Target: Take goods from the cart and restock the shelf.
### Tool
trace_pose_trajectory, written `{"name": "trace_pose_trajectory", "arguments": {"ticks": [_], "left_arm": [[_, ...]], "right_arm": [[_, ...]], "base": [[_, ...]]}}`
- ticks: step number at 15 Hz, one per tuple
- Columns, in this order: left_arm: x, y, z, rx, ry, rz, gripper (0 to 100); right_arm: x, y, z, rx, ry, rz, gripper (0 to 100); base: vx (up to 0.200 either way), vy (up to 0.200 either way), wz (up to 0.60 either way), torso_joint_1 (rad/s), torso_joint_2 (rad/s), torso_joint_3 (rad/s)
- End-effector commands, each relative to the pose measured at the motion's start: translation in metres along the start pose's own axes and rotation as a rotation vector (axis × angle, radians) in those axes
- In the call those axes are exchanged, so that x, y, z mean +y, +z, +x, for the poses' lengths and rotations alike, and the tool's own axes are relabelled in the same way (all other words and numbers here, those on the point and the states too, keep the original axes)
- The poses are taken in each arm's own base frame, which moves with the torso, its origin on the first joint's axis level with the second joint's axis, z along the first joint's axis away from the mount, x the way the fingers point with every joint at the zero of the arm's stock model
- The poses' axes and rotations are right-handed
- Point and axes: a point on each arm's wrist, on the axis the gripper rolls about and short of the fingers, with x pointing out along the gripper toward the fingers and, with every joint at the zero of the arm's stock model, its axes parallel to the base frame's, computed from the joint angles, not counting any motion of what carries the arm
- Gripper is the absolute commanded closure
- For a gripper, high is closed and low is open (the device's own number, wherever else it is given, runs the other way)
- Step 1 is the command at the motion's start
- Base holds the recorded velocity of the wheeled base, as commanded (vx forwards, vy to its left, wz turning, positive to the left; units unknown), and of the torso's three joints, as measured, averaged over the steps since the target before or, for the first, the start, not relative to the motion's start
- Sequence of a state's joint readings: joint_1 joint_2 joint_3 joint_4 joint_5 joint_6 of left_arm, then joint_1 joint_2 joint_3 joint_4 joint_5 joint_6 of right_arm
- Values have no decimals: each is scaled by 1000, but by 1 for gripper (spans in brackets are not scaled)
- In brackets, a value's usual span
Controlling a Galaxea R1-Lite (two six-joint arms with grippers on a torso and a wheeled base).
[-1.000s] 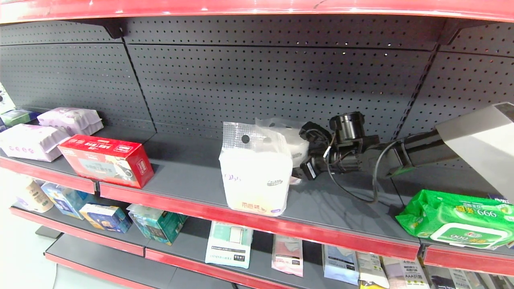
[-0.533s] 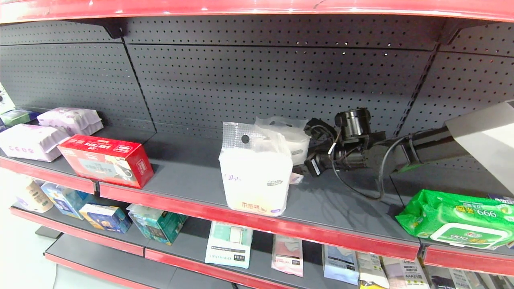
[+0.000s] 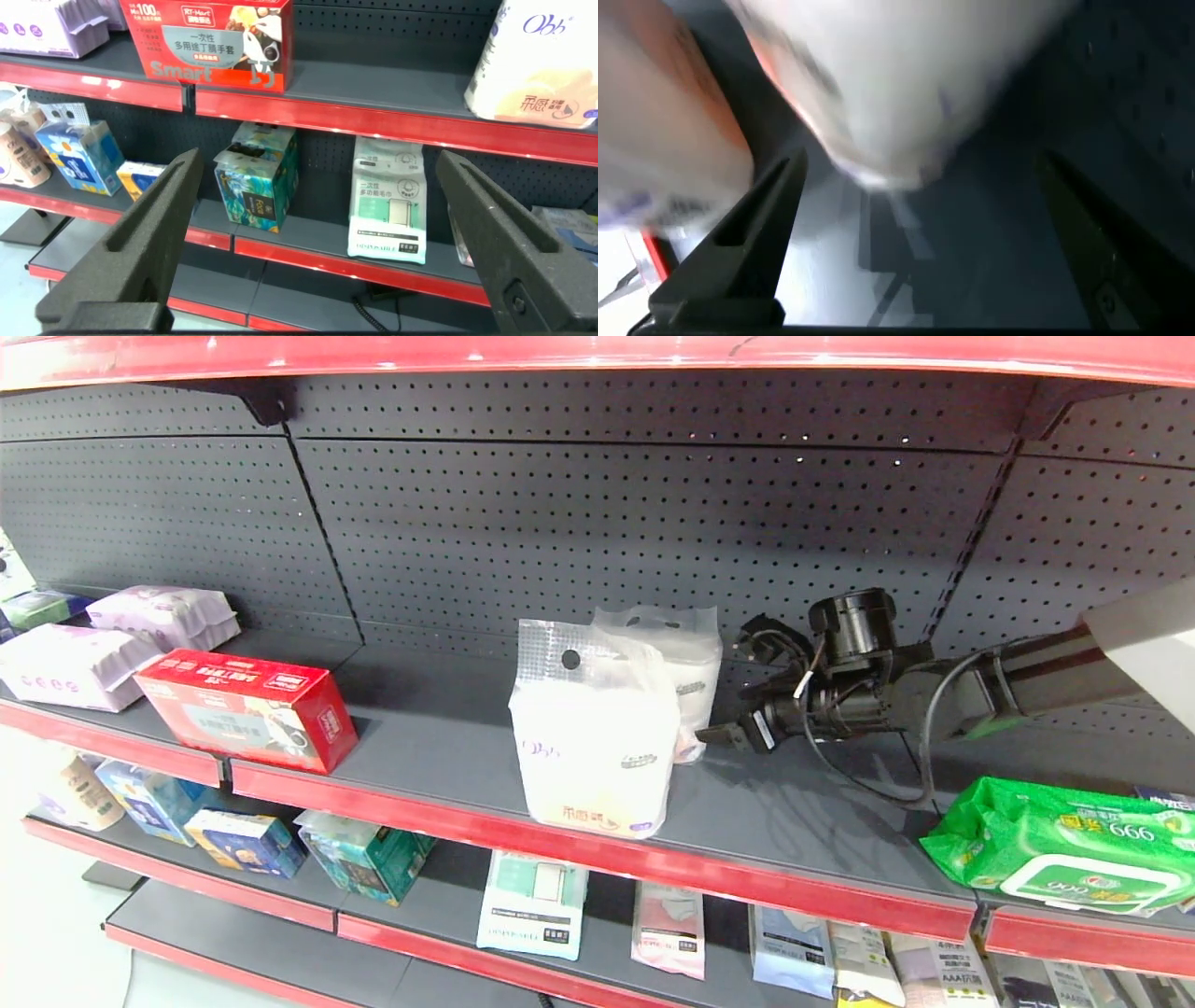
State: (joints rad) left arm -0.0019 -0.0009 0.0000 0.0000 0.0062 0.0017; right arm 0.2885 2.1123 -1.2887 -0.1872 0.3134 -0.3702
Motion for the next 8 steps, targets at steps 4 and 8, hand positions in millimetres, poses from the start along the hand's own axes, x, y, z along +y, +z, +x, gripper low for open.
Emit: {"name": "trace_pose_trajectory", "arguments": {"ticks": [4,8], "left_arm": [[0,0,0,1,2,0,0],[0,0,0,1,2,0,0]], "right_arm": [[-9,-4,-26,-2,-41,21,0],[-21,-13,-46,7,-83,51,0]], "base": [[0,0,0,0,0,0],[0,0,0,0,0,0]]}}
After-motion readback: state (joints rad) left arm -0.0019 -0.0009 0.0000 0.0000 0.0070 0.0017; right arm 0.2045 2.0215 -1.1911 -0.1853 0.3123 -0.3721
